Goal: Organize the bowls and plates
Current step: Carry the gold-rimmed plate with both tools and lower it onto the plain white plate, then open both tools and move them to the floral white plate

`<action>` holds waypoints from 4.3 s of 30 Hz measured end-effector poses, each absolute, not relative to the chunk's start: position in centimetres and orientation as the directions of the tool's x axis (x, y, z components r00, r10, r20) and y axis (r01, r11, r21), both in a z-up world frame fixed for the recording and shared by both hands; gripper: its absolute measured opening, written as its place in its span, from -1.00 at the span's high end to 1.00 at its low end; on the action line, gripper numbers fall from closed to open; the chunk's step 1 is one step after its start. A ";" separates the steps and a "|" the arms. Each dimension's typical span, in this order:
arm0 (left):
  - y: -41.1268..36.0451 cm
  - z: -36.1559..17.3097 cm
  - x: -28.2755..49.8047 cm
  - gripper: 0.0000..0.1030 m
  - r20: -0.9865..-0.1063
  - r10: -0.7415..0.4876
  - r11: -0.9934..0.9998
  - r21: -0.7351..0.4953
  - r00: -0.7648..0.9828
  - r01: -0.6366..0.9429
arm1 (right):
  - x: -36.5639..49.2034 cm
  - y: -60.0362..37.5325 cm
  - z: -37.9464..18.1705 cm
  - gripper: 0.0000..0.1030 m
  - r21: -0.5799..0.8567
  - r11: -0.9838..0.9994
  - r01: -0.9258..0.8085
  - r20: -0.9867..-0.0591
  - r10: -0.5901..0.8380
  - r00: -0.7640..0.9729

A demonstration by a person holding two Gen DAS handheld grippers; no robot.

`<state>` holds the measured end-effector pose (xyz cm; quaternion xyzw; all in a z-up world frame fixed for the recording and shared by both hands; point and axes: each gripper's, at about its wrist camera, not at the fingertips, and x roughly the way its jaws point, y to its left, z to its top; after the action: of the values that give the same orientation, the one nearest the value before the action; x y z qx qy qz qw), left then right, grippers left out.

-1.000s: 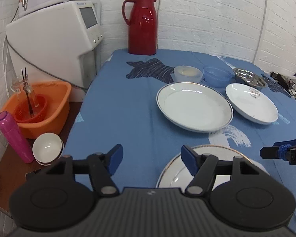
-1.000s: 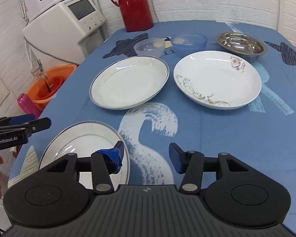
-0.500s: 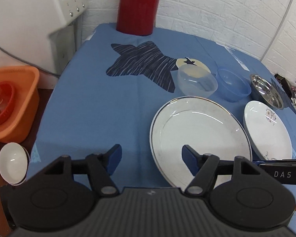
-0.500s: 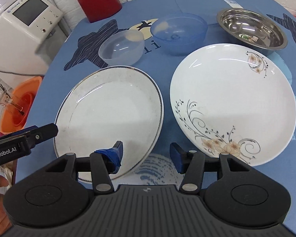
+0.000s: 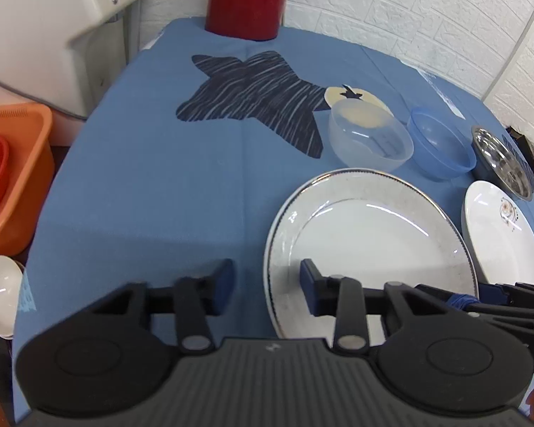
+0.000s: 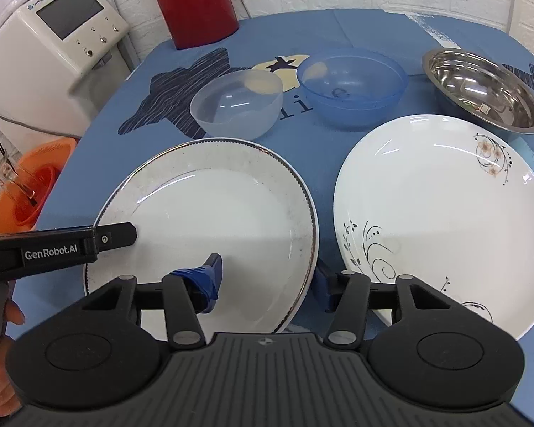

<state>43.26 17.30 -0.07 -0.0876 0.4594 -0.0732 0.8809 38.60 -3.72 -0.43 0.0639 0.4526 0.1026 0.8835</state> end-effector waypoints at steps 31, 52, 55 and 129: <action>17.1 1.6 37.5 0.81 -0.768 -0.147 0.988 -0.143 0.623 0.057 | 36.0 -3.1 -0.5 0.45 0.260 0.950 -0.173 -0.780 0.312 0.542; 18.3 -0.1 39.3 0.76 -0.773 -0.222 0.969 -0.241 0.594 0.049 | 37.9 -2.6 -0.4 0.59 0.149 0.958 -0.243 -0.775 0.266 0.573; 17.8 0.7 39.0 0.77 -0.766 -0.207 0.975 -0.210 0.609 0.067 | 37.6 -2.7 -0.3 0.57 0.137 0.959 -0.250 -0.762 0.263 0.592; 8.7 7.3 31.6 -0.09 -0.699 -0.378 0.926 -0.277 0.608 0.257 | 29.4 -21.5 4.5 0.36 0.304 0.952 0.026 -0.683 0.199 0.703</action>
<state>31.63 8.74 7.29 -0.0743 0.4057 -0.1776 0.8935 29.44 -21.49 4.52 0.1468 0.3825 0.0476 0.9110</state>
